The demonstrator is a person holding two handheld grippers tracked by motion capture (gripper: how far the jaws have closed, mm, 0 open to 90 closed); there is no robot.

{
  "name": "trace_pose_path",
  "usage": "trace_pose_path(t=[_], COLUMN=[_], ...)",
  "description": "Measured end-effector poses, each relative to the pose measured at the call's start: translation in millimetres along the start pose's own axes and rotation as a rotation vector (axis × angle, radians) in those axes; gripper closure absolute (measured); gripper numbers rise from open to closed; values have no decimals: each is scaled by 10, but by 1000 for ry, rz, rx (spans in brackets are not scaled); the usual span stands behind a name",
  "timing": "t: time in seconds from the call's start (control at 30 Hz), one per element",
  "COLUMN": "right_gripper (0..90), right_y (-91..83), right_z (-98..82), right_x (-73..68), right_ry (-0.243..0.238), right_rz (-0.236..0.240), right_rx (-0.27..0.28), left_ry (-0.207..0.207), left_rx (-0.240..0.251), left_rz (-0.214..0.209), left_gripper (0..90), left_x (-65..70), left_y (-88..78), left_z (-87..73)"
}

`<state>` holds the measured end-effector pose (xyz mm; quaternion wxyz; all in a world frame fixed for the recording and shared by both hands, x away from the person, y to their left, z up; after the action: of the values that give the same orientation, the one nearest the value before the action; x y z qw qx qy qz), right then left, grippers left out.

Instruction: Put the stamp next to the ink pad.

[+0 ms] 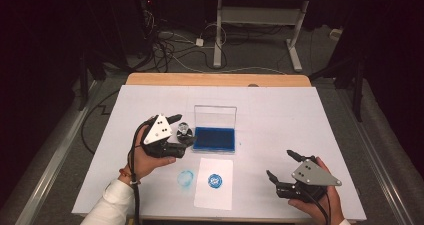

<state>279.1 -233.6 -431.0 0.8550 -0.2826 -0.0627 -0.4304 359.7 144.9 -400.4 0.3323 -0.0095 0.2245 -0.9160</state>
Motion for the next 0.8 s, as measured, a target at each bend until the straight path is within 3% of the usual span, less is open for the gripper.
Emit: trace_pose_path(t=[0.47,0.8], right_gripper=[168,175], right_y=[-32,-43], right_z=[14,9], right_x=[16,19], right_ry=[-4,-7], right_rz=[-8,-12], right_rx=[16,16], left_ry=[50,65], left_rx=[-31,-36], left_rz=[6,9], left_gripper=[189,189], left_x=[129,181], left_y=[-98,-171], left_z=[-103,-180])
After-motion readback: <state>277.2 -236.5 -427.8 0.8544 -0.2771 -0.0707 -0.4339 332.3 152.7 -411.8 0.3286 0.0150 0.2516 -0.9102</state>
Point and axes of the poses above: each handheld gripper's, and its own axes: y roughly forward along the jaws, z roughly out of its top, x roughly to its right, the point moved 2 cm from there along y, roughly forward along the jaws, and after that the axes turned 4 degrees about -y, right-handed, at the moved point
